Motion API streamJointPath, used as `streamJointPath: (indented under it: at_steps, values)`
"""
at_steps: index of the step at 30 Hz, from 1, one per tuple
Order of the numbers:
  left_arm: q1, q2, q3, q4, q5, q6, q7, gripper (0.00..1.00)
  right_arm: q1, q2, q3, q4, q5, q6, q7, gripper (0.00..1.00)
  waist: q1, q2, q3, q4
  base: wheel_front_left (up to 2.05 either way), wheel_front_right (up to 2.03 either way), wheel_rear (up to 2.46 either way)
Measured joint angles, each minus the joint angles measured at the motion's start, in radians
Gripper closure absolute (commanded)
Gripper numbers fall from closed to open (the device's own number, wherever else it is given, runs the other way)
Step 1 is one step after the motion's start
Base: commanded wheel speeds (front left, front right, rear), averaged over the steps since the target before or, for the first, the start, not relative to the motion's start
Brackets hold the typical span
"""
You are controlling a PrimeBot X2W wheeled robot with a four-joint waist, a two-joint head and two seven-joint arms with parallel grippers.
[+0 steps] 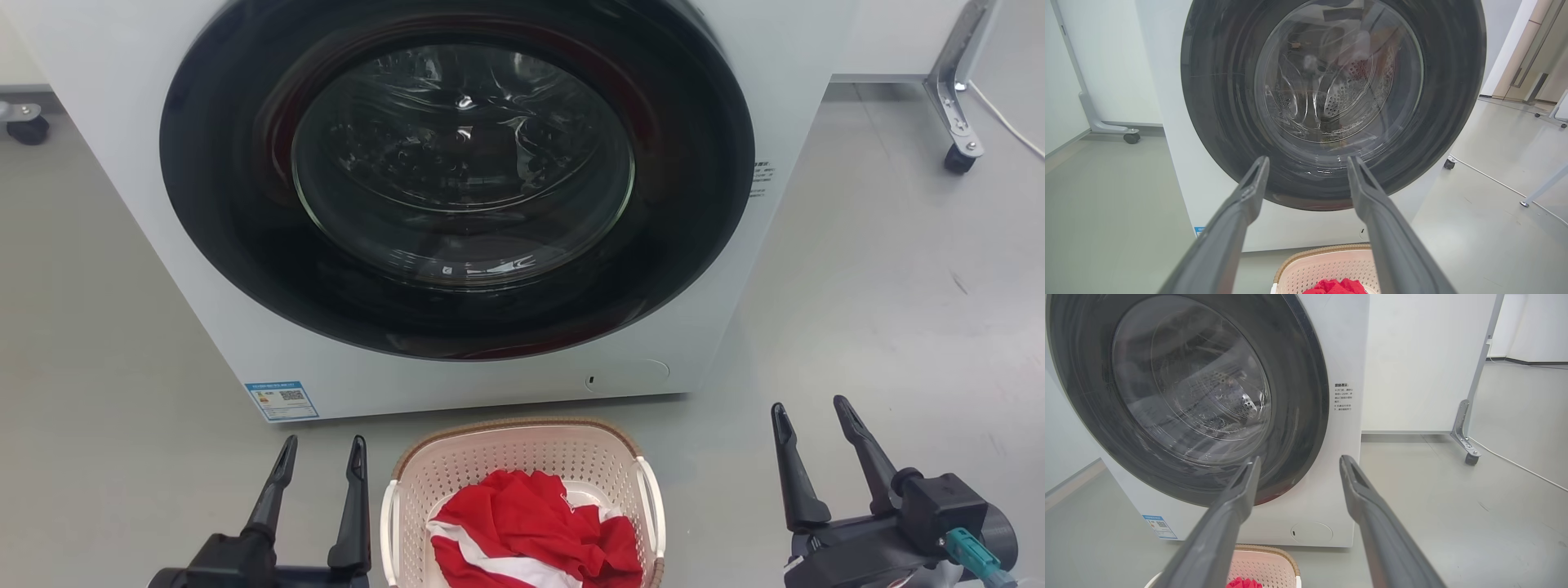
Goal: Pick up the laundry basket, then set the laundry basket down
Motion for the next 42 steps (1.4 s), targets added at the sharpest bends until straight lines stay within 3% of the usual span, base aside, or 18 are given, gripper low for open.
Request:
streamJointPath:
  at_steps: [21,22,29,42]
  values:
    - [0.032,-0.013,0.027,-0.049,0.02,0.007,0.08,0.0,0.045,0.0,-0.035,-0.063,-0.032,-0.008,0.0,0.0,0.0002,0.0,-0.007,0.005,0.0,0.0,0.0]
    - [0.033,-0.014,0.028,-0.051,0.024,0.007,0.081,1.0,0.046,0.0,-0.036,-0.065,-0.033,-0.008,0.001,1.0,0.0002,0.0,-0.007,0.006,0.0,0.0,0.0]
    - [0.051,-0.024,0.027,-0.007,0.026,0.006,0.088,1.0,0.071,0.019,-0.03,-0.025,-0.027,-0.006,0.009,1.0,0.0001,0.0,-0.008,0.006,0.0,0.0,0.0]
    - [0.047,-0.031,0.068,0.017,-0.132,-0.021,0.116,1.0,0.068,0.041,-0.09,-0.005,0.127,0.024,0.053,1.0,0.0001,0.0,-0.016,0.005,0.0,0.0,0.0]
